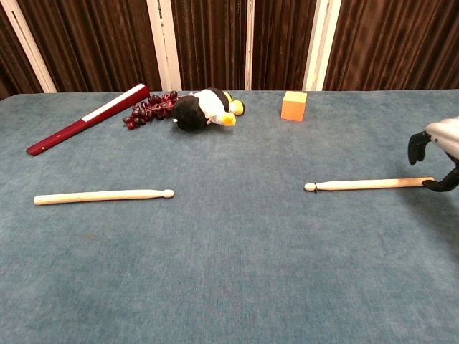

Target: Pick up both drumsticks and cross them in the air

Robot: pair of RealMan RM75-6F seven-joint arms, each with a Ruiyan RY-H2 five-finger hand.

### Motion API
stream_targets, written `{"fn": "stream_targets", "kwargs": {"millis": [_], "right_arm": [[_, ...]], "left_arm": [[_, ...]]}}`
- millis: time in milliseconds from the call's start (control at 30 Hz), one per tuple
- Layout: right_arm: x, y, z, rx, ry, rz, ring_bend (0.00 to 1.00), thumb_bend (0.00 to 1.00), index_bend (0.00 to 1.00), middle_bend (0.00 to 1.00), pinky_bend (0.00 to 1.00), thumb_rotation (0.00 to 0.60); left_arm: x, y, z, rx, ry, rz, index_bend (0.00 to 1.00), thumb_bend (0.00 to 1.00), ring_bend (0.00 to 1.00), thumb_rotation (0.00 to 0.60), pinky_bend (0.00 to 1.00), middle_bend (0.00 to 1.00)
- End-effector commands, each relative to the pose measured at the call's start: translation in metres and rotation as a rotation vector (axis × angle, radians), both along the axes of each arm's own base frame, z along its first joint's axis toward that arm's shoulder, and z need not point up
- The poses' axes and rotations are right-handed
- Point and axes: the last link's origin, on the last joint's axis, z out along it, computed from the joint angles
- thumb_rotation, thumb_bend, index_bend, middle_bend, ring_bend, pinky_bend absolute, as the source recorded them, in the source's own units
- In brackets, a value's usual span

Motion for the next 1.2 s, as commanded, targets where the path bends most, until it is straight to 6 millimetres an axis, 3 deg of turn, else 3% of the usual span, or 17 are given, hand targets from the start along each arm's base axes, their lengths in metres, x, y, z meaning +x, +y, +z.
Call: {"fn": "stream_targets", "kwargs": {"millis": [33, 667, 833, 1200], "right_arm": [[0.001, -0.002, -0.01, 0.009, 0.006, -0.005, 0.8, 0.33, 0.44, 0.4, 0.87, 0.6], [0.002, -0.011, -0.038, 0.006, 0.011, -0.023, 0.8, 0.33, 0.51, 0.41, 0.87, 0.6], [0.002, -0.011, -0.039, 0.002, 0.011, -0.02, 0.8, 0.33, 0.59, 0.45, 0.87, 0.6], [0.0, -0.009, -0.039, -0.003, 0.001, -0.009, 0.83, 0.44, 0.77, 0.62, 0.87, 0.6]], "left_arm": [[0.0, 0.0, 0.0, 0.0, -0.002, 0.002, 0.0, 0.05, 0.0, 0.6, 0.0, 0.0], [0.0, 0.003, 0.0, -0.009, -0.016, 0.012, 0.0, 0.05, 0.0, 0.6, 0.0, 0.0], [0.0, 0.003, -0.001, -0.01, -0.017, 0.013, 0.0, 0.05, 0.0, 0.6, 0.0, 0.0], [0.0, 0.003, -0.001, -0.011, -0.019, 0.014, 0.0, 0.05, 0.0, 0.6, 0.0, 0.0]]}}
